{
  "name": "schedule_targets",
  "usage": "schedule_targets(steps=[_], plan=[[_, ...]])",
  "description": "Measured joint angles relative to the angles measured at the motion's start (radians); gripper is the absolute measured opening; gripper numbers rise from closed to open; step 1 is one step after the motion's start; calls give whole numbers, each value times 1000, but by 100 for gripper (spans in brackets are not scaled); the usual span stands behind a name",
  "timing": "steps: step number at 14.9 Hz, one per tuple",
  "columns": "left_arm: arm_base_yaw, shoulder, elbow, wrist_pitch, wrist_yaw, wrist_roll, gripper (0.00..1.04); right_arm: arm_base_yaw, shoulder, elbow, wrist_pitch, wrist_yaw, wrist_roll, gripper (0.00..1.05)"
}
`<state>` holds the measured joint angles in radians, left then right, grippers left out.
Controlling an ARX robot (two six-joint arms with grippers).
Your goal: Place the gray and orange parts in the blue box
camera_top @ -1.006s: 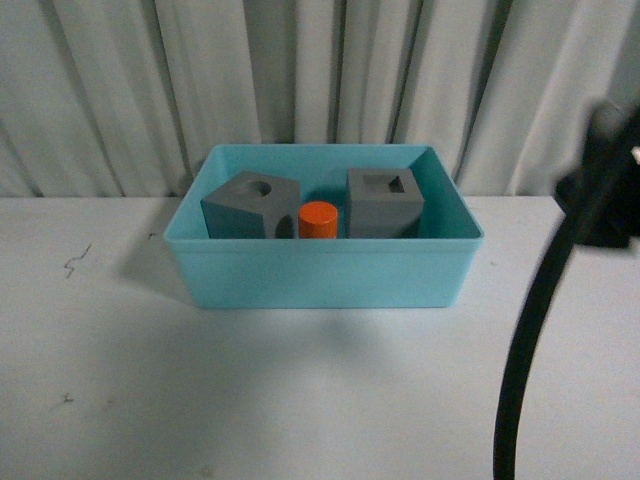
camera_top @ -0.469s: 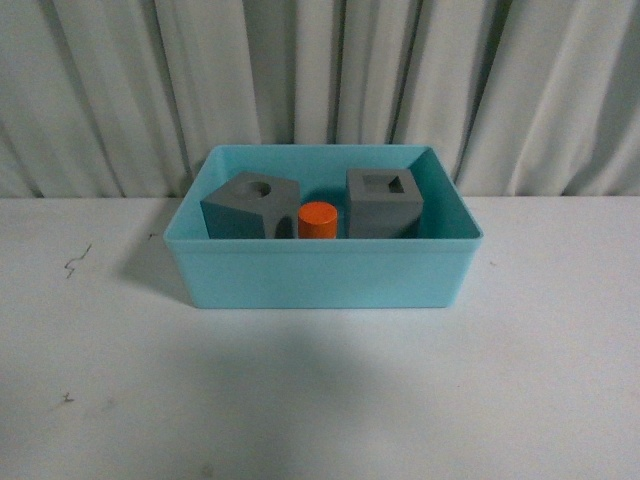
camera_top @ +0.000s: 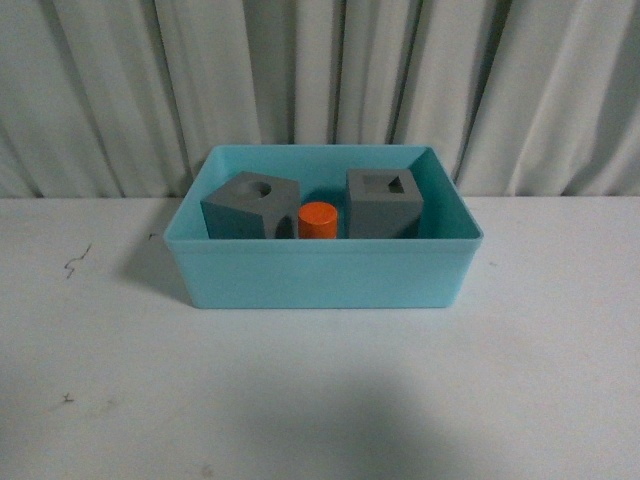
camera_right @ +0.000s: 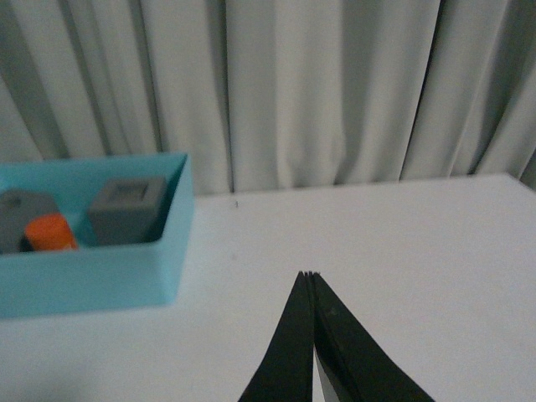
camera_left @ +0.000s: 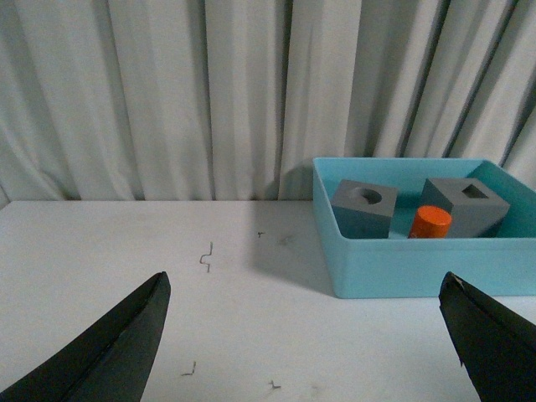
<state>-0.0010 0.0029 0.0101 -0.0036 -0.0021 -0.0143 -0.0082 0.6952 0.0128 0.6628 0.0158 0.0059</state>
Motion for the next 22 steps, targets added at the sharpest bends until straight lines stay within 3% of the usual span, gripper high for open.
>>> schedule_targets(steps=[12, 15, 22], plan=[[0, 0, 0, 0, 2, 0, 98, 8, -401, -2, -367, -16, -3, 2], [0, 0, 0, -1, 2, 0, 98, 8, -693, -1, -649, -16, -3, 2], [0, 0, 0, 0, 2, 0, 98, 8, -692, -1, -668, -16, -3, 2]])
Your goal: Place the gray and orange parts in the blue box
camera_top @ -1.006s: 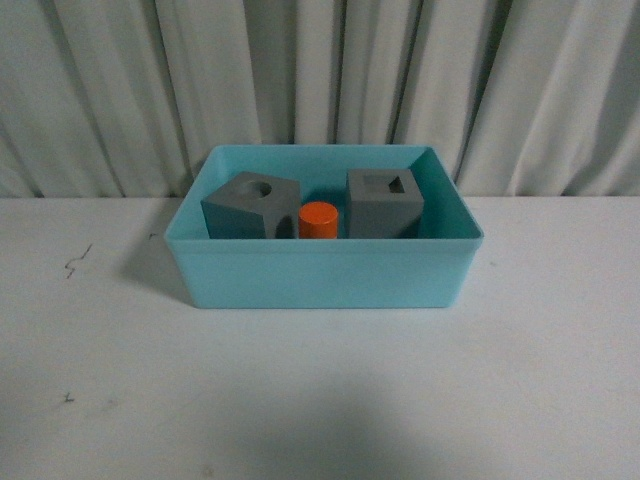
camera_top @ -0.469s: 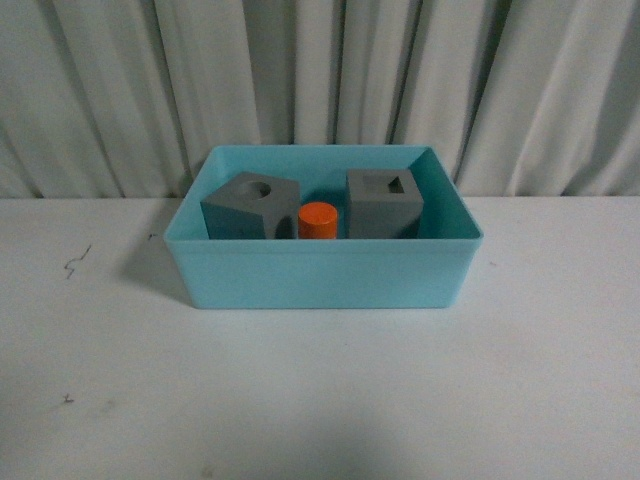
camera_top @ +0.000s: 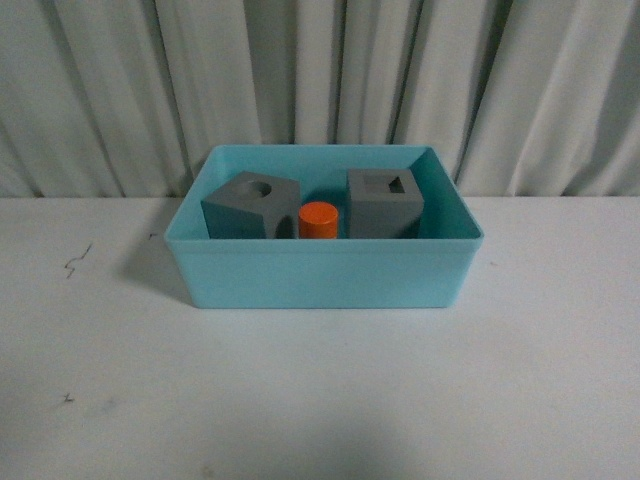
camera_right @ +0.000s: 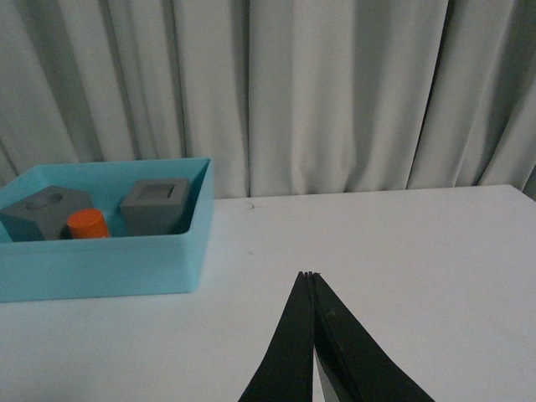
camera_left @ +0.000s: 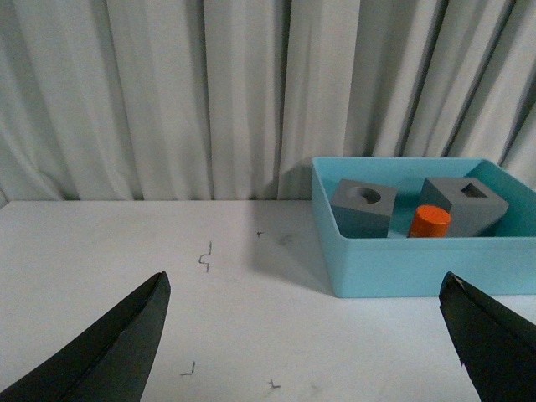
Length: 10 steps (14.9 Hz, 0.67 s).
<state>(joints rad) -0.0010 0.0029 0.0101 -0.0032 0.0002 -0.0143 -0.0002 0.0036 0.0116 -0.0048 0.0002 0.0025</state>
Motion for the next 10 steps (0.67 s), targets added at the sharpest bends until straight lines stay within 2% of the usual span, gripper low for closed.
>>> schedule_targets(steps=[10], plan=[[0, 0, 0, 0, 0, 0, 98, 0, 0, 0, 1, 0, 0, 2]])
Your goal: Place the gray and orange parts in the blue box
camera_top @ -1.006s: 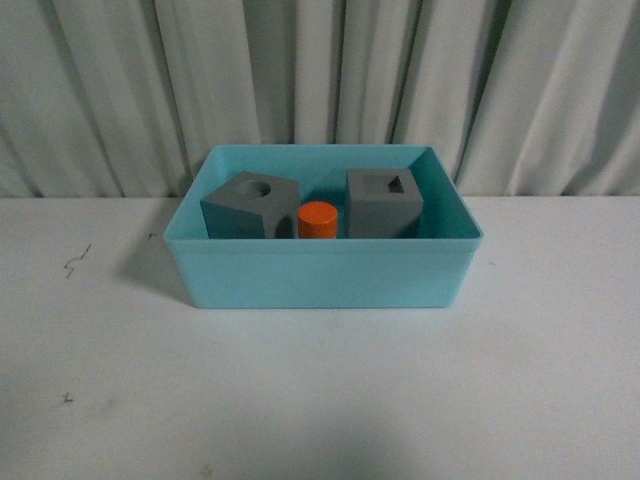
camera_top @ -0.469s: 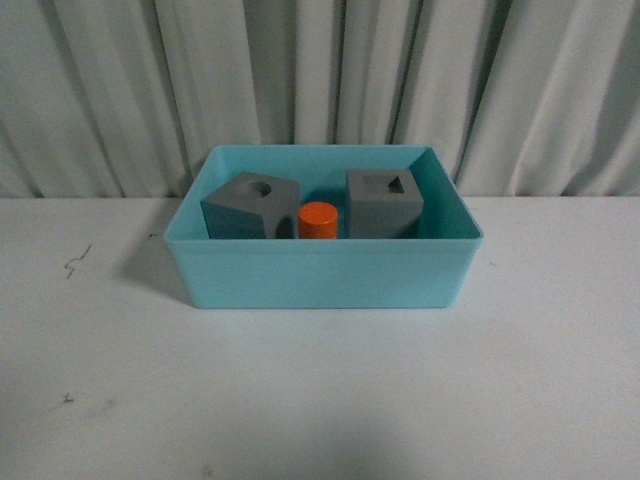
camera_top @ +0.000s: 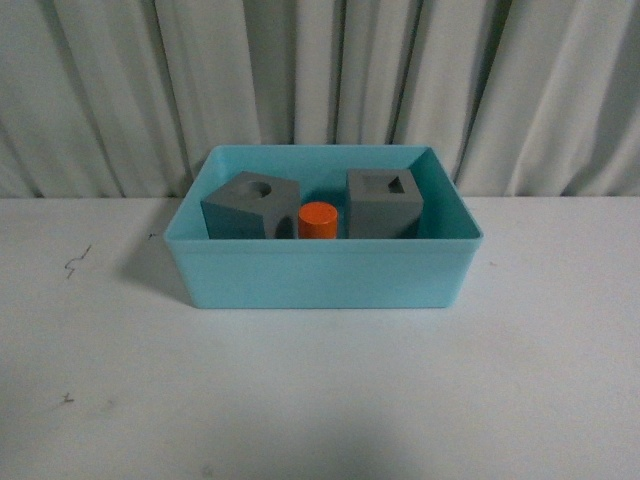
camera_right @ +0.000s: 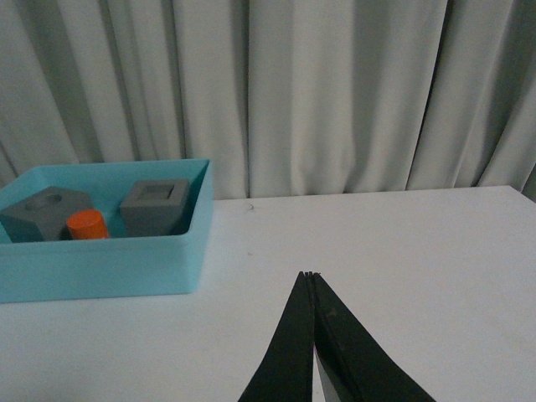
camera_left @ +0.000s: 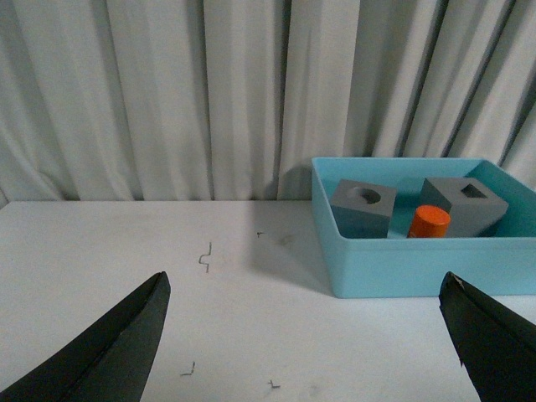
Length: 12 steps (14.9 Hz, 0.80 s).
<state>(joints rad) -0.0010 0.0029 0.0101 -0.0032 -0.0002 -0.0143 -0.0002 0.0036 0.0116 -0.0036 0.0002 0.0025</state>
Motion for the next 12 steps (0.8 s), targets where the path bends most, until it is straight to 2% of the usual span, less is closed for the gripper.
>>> schedule_targets(steps=[3, 4, 5, 6, 12], plan=[[0, 0, 0, 0, 0, 0, 98, 0, 0, 0, 0, 0, 0, 38], [0, 0, 0, 0, 0, 0, 98, 0, 0, 0, 0, 0, 0, 89], [0, 0, 0, 0, 0, 0, 98, 0, 0, 0, 0, 0, 0, 100], [0, 0, 0, 0, 0, 0, 98, 0, 0, 0, 0, 0, 0, 97], [0, 0, 0, 0, 0, 0, 98, 0, 0, 0, 0, 0, 0, 98]])
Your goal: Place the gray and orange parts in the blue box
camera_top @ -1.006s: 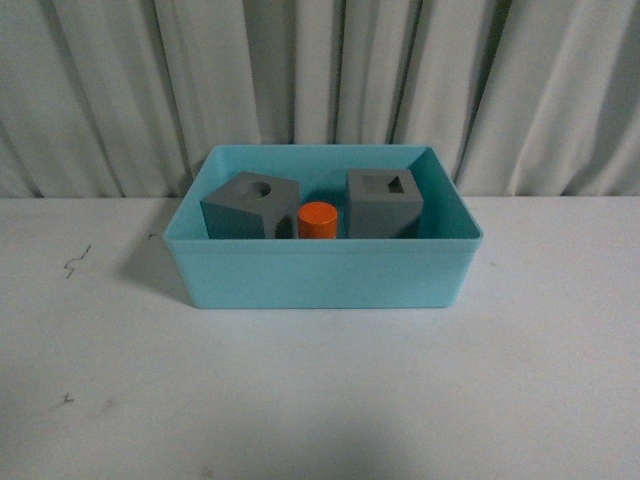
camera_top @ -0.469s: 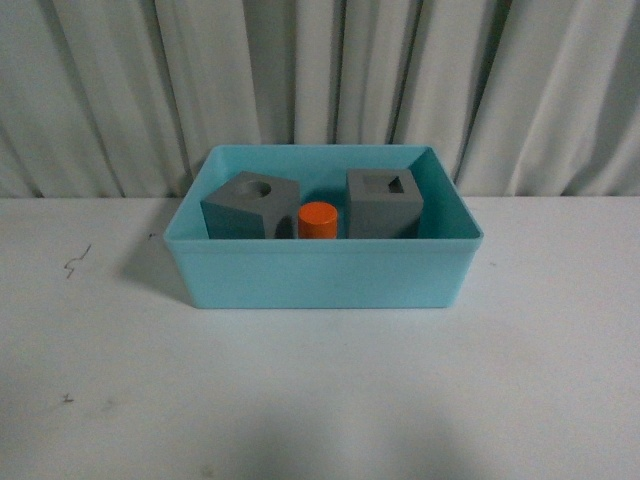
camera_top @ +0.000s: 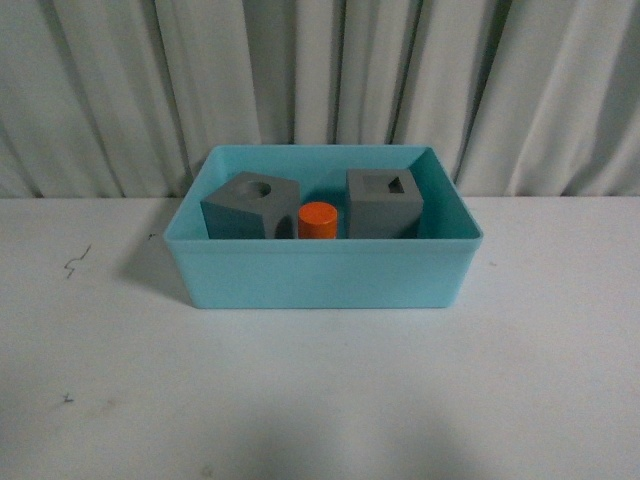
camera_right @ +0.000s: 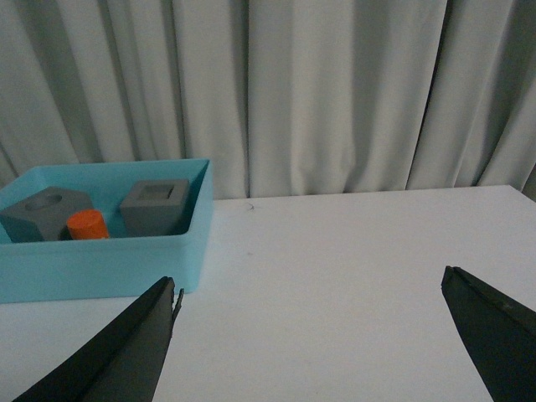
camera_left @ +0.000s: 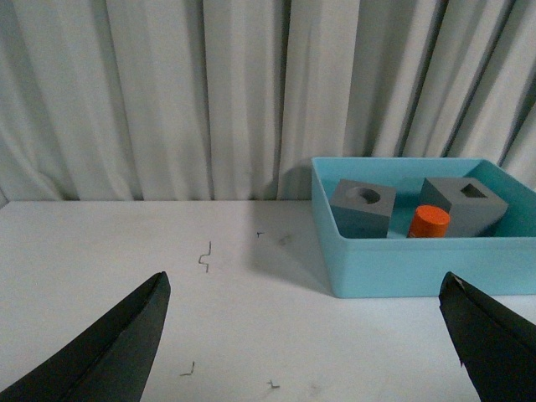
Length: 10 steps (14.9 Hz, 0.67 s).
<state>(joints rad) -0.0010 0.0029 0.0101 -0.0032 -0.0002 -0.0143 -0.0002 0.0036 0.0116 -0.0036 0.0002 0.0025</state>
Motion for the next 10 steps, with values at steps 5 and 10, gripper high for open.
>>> schedule_targets(steps=[5, 10], plan=[[0, 0, 0, 0, 0, 0, 98, 0, 0, 0, 0, 0, 0, 98], [0, 0, 0, 0, 0, 0, 98, 0, 0, 0, 0, 0, 0, 98]])
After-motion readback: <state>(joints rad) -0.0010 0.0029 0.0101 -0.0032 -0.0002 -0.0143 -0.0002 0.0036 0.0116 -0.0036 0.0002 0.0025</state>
